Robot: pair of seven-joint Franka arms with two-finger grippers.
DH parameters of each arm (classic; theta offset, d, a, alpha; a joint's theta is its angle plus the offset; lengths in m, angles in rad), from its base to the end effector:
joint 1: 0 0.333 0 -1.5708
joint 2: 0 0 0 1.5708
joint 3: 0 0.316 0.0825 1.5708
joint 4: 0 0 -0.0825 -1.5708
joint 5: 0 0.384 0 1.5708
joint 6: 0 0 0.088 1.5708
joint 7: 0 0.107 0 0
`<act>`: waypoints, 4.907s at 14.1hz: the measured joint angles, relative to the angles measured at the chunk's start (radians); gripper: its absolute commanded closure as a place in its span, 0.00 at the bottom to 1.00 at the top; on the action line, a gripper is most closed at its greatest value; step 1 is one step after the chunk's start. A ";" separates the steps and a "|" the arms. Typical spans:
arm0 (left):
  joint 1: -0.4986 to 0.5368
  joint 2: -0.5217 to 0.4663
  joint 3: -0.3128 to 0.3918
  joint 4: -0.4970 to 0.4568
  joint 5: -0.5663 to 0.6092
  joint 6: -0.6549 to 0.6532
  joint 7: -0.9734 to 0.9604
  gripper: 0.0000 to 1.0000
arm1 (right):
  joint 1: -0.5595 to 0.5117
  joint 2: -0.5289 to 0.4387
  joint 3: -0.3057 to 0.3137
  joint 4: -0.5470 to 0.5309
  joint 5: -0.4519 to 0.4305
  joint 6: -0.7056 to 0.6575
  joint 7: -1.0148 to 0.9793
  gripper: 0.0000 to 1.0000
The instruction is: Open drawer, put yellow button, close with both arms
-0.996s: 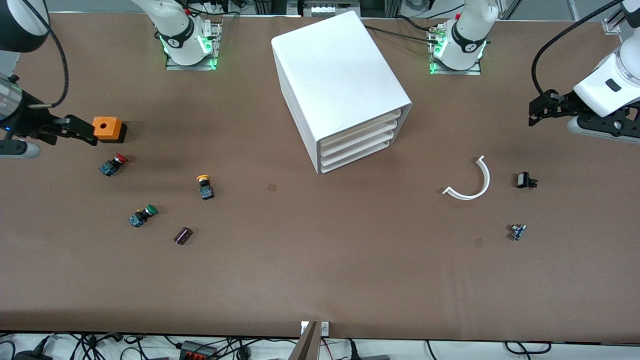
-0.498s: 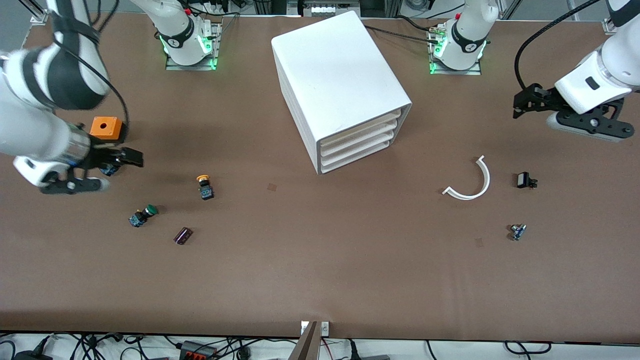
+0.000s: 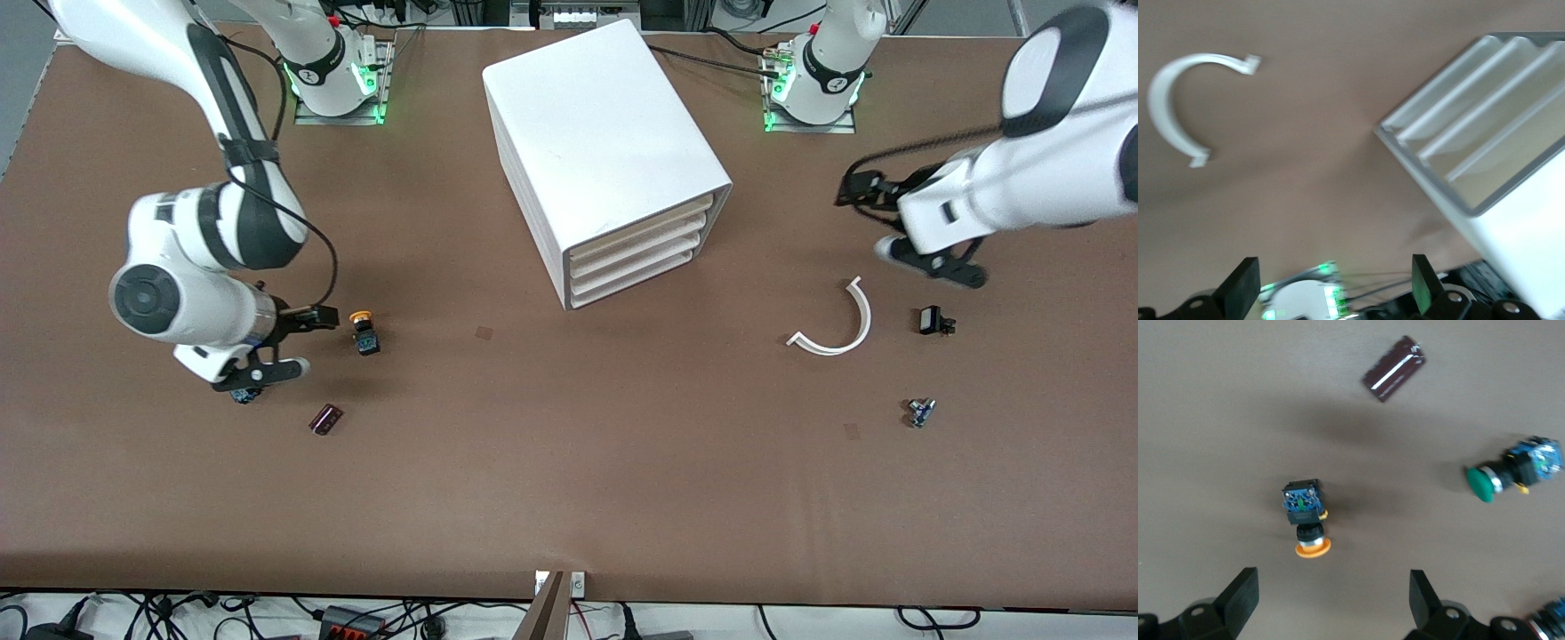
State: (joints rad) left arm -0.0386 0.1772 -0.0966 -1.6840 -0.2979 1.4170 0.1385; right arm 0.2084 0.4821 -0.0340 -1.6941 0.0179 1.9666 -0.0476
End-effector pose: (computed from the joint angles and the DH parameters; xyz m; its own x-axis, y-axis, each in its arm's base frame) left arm 0.5539 -0.1075 0.4702 0.8756 -0.3024 -0.3766 -0.1662 -0.9208 0.3529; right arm 0.6358 0.1152 0.3012 0.9554 0.2102 -0.2076 0.2130 -0.9770 -0.0089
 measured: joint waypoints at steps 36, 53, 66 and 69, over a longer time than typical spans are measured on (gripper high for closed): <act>0.005 0.369 -0.066 -0.290 -0.870 0.056 0.964 0.99 | 0.078 0.141 0.009 0.111 0.004 0.067 -0.099 0.97; 0.095 0.476 -0.043 -0.012 -0.775 0.056 0.746 0.98 | 0.431 0.105 0.025 0.532 0.041 -0.029 0.178 1.00; 0.130 0.478 0.005 0.095 -0.655 0.039 0.662 0.00 | 0.578 0.171 0.005 0.612 0.031 -0.027 0.272 1.00; 0.150 0.475 0.007 0.221 -0.545 -0.045 0.537 0.00 | 0.583 0.173 0.007 0.640 0.031 -0.020 0.272 1.00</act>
State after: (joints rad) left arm 0.1118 0.6526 -0.0900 -1.4633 -0.8424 1.3719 0.6757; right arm 0.7917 0.6551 -0.0273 -1.0545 0.0492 1.9469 0.2248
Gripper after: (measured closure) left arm 0.044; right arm 0.590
